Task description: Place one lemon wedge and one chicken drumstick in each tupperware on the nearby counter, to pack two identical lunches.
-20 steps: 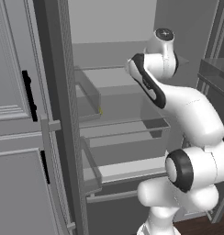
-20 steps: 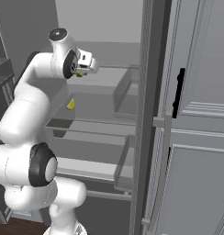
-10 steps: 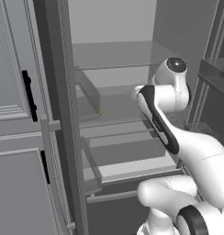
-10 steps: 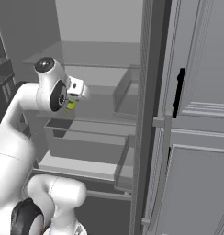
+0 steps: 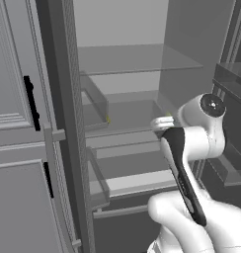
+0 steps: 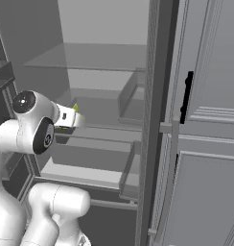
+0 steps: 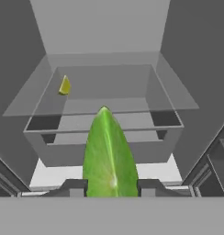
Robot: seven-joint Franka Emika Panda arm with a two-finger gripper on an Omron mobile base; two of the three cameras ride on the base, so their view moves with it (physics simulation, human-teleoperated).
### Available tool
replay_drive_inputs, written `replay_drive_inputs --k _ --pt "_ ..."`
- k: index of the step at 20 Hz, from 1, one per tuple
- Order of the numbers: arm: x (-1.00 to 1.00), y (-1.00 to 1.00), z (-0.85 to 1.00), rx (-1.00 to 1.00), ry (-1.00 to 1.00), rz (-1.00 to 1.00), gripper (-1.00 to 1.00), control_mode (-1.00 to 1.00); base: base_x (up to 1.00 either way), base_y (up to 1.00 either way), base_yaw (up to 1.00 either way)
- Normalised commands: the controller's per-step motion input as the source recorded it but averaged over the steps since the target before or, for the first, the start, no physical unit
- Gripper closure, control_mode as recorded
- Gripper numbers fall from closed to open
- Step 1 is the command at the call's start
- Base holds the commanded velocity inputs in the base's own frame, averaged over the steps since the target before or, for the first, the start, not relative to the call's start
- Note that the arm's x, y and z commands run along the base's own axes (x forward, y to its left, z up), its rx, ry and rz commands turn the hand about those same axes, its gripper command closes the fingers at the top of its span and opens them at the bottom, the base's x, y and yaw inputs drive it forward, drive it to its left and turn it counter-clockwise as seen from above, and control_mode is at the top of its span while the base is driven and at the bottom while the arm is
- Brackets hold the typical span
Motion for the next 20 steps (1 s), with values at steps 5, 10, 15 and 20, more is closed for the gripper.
replay_drive_inputs --k 5,10,15,20 --pt "-1.00 0.00 0.00 0.00 -0.20 0.00 1.00 -1.00 0.00 0.00 0.00" --pt "-0.60 0.00 0.00 0.00 -0.09 0.00 1.00 1.00 -0.40 0.00 0.00" --pt "0.00 0.00 0.00 0.00 0.00 0.00 1.00 1.00 -1.00 0.01 0.02" --pt "0.00 0.00 0.00 0.00 0.00 0.00 1.00 1.00 -0.98 0.68 0.19"
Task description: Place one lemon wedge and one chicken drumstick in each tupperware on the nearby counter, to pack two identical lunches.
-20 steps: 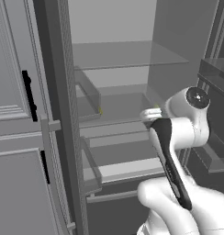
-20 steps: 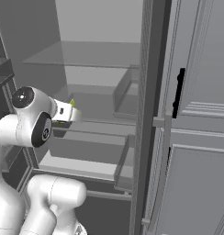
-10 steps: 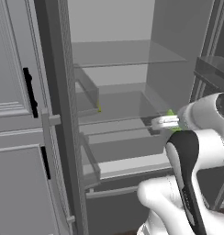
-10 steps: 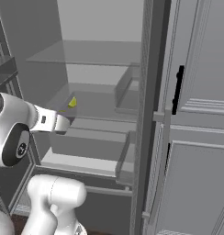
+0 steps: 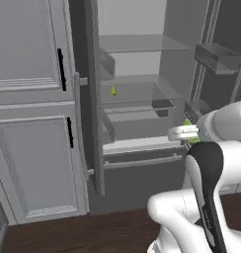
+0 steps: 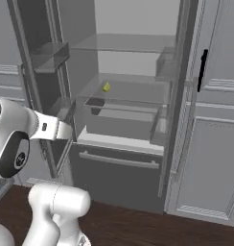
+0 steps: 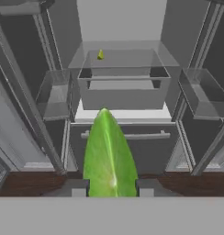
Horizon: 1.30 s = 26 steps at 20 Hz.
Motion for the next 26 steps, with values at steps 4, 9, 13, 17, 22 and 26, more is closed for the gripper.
replay_drive_inputs --k 4,9,13,17,22,26 --pt "0.00 0.00 0.00 0.00 0.00 0.00 1.00 1.00 -0.31 1.00 0.52" --pt "0.00 0.00 0.00 0.00 0.00 0.00 1.00 1.00 0.11 1.00 0.58" --pt "0.00 0.00 0.00 0.00 0.00 0.00 1.00 1.00 0.71 0.84 0.41" --pt "0.00 0.00 0.00 0.00 0.00 0.00 1.00 1.00 0.92 0.06 0.19" --pt "0.00 0.00 0.00 0.00 0.00 0.00 1.00 1.00 0.98 -0.13 0.10" --pt "0.00 0.00 0.00 0.00 0.00 0.00 1.00 1.00 0.99 0.16 0.22"
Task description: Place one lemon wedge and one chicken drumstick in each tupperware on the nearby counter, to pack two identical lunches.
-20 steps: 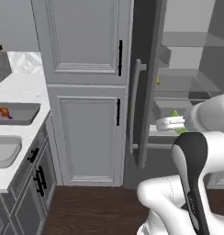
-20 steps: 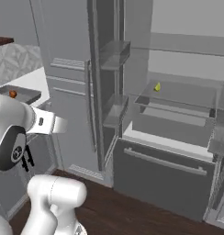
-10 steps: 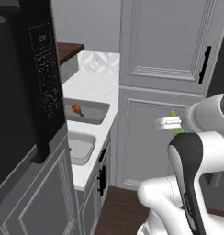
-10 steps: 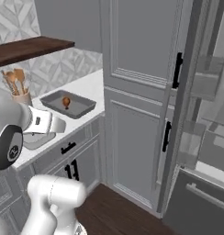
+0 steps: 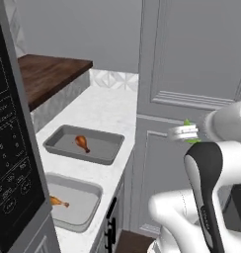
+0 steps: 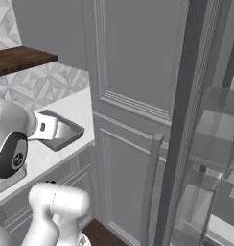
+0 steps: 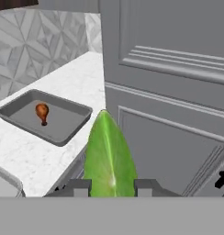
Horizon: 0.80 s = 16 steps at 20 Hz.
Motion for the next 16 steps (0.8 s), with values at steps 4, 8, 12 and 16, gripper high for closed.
replay_drive_inputs --k 4,8,12,16 --pt "0.00 0.00 0.00 0.00 0.00 0.00 1.00 1.00 0.87 0.43 0.37" --pt "0.00 0.00 0.00 0.00 0.00 0.00 1.00 1.00 0.60 0.53 0.45" --pt "0.40 0.46 -0.52 0.00 0.13 0.27 1.00 -1.00 0.11 0.14 0.10" --pt "0.74 0.87 -0.76 -0.03 0.11 0.15 1.00 -1.00 0.00 0.00 0.00"
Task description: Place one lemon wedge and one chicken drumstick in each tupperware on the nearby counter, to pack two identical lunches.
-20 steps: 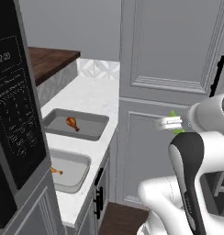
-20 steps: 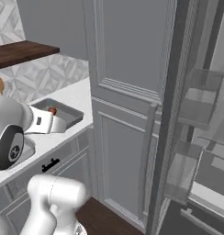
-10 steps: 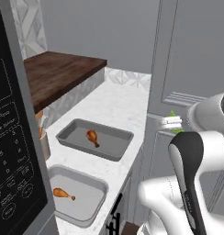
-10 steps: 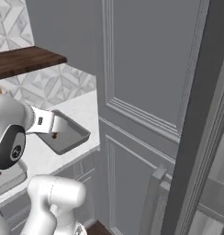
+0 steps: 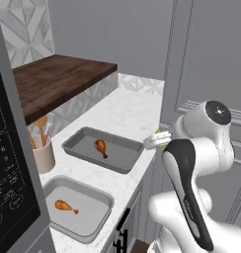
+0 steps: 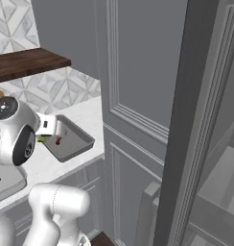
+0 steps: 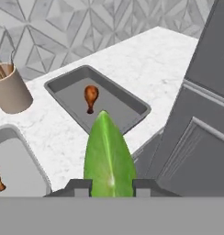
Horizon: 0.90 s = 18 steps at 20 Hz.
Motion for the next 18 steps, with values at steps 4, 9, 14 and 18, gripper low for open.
replay_drive_inputs --k 4,9,14,18 --pt "0.71 0.68 -0.49 0.00 0.21 0.06 1.00 -1.00 0.00 0.00 0.00" --pt "0.68 0.20 -0.44 0.01 0.26 0.05 1.00 -1.00 0.00 0.00 0.00" --pt "0.68 0.12 -0.46 0.00 0.10 0.03 1.00 -1.00 0.00 0.00 0.00" --pt "0.47 0.04 -0.53 -0.05 -0.03 0.00 1.00 -1.00 0.00 0.00 0.00"
